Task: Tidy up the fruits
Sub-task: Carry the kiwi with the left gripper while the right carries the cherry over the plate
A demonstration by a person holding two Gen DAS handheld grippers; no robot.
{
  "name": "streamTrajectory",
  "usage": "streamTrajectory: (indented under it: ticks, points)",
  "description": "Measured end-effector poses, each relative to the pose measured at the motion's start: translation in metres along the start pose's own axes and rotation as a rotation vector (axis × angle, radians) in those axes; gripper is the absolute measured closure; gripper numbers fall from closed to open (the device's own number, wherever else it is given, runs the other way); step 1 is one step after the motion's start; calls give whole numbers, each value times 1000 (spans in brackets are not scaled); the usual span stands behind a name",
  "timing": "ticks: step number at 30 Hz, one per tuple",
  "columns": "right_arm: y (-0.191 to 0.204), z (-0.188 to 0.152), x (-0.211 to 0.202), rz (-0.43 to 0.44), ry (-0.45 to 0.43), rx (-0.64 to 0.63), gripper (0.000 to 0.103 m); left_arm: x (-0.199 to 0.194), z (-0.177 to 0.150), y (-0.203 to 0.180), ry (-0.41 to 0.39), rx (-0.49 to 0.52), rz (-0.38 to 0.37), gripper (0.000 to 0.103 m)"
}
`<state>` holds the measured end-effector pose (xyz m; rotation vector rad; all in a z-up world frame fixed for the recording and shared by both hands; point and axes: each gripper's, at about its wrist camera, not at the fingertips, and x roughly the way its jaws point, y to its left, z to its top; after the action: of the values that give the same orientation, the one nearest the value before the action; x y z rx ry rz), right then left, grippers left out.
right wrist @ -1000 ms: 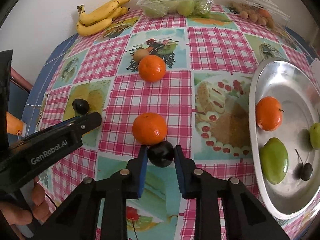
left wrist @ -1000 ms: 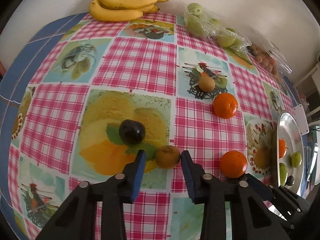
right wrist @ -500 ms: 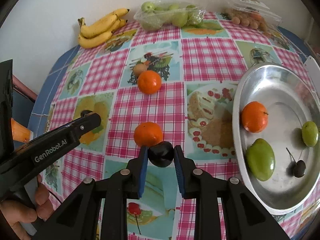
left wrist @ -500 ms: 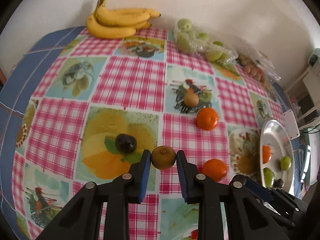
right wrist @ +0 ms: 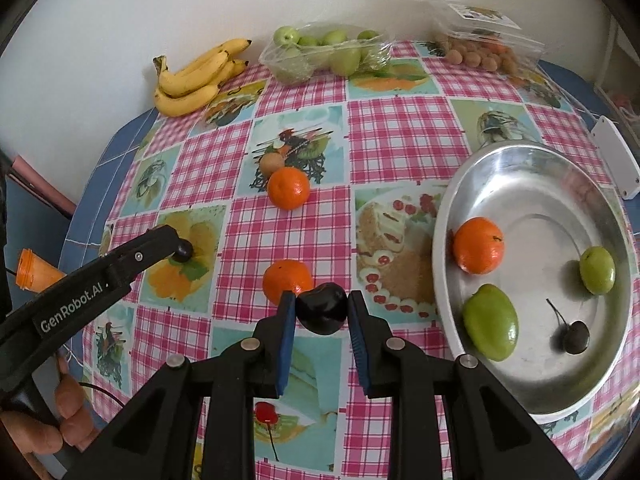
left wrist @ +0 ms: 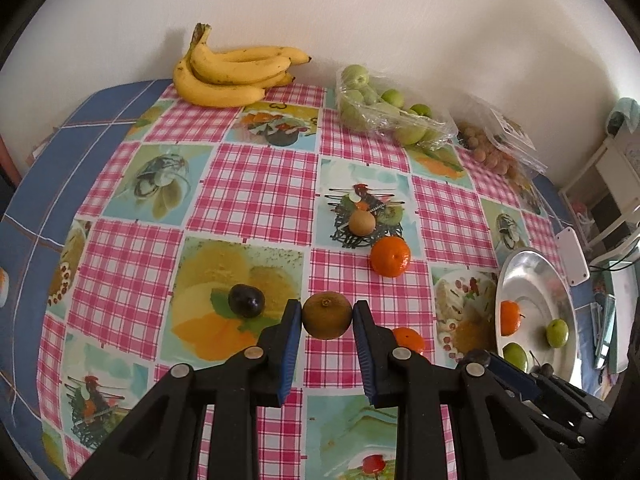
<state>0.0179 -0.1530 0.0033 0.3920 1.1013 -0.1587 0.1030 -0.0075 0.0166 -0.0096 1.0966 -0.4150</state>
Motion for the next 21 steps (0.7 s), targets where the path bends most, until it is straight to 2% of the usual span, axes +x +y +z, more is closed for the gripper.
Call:
streamTrajectory:
  ticks: [21]
  points:
    - [-58, 4, -23, -49, -53, 110, 76, 2, -9, -58, 2, 116, 9, 75]
